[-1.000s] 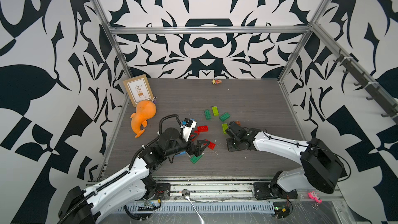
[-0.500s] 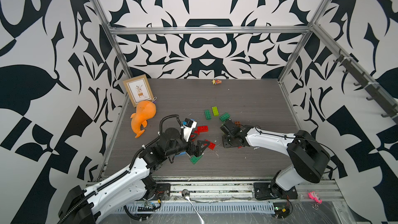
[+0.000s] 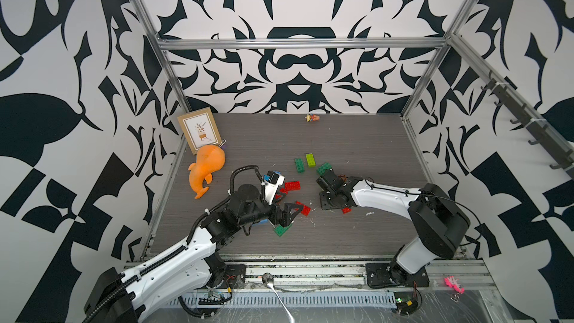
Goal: Assemble a small pinwheel with lego
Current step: Assemble the lego brick at the center of the board.
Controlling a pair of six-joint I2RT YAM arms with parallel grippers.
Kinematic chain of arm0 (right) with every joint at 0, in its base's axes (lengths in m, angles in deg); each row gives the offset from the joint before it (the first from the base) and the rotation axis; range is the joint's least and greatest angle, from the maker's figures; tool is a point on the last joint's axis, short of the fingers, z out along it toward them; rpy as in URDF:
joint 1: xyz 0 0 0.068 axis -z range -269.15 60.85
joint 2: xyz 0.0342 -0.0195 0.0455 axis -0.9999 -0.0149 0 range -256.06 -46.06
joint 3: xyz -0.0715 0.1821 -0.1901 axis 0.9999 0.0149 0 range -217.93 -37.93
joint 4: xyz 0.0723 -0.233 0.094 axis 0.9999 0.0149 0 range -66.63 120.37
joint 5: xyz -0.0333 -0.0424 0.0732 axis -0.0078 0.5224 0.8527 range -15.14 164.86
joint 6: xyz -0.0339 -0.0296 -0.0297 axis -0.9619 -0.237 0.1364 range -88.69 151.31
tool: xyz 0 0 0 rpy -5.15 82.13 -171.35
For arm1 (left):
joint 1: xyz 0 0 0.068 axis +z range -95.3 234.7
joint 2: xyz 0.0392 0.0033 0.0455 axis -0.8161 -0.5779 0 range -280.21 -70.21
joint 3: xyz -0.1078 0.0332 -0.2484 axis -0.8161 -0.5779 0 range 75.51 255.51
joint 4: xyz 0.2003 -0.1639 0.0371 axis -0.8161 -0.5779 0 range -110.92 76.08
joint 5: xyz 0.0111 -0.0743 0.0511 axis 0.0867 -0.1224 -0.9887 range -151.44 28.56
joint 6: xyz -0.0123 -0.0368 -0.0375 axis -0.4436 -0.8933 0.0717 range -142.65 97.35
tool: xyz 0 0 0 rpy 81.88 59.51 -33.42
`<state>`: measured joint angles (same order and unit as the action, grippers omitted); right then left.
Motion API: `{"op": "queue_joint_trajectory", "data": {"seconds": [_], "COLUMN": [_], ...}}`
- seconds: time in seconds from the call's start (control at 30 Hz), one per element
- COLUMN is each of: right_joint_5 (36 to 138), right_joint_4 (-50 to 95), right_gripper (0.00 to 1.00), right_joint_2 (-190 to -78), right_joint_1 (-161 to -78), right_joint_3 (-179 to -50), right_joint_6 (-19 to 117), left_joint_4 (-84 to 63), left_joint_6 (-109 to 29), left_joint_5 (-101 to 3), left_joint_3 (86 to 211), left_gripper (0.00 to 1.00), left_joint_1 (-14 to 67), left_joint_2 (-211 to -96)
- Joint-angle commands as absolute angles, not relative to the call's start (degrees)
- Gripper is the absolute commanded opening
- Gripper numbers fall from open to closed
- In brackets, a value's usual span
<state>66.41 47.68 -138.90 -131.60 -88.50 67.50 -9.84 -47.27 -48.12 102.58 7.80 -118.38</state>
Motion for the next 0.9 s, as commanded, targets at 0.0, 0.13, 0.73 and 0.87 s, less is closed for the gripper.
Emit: {"op": "queue_joint_trajectory", "data": {"seconds": [0.0, 0.13, 0.73, 0.87], "right_joint_5": [65.2, 65.8, 66.7, 66.9], "right_joint_4": [49.4, 49.3, 48.9, 48.6], "right_gripper": [0.29, 0.33, 0.4, 0.38], "right_joint_2": [-138.8, -139.2, -140.0, -140.1], "right_joint_1": [-131.2, -131.1, -129.9, -129.9], "right_joint_3": [-90.0, -90.6, -91.8, -92.0], "right_joint_6": [67.1, 66.6, 65.7, 65.6], "left_joint_4": [-8.7, -8.6, -8.5, -8.5], "left_joint_6": [-47.8, -47.8, -47.6, -47.6], "left_joint_5": [-47.2, -47.2, -47.4, -47.4], "left_joint_3": [101.7, 101.8, 101.9, 101.8], "left_gripper": [0.99, 0.99, 0.99, 0.99], "left_joint_1": [7.7, 7.8, 7.7, 7.7], "left_joint_2": [-118.3, -118.7, -119.4, -119.3]}}
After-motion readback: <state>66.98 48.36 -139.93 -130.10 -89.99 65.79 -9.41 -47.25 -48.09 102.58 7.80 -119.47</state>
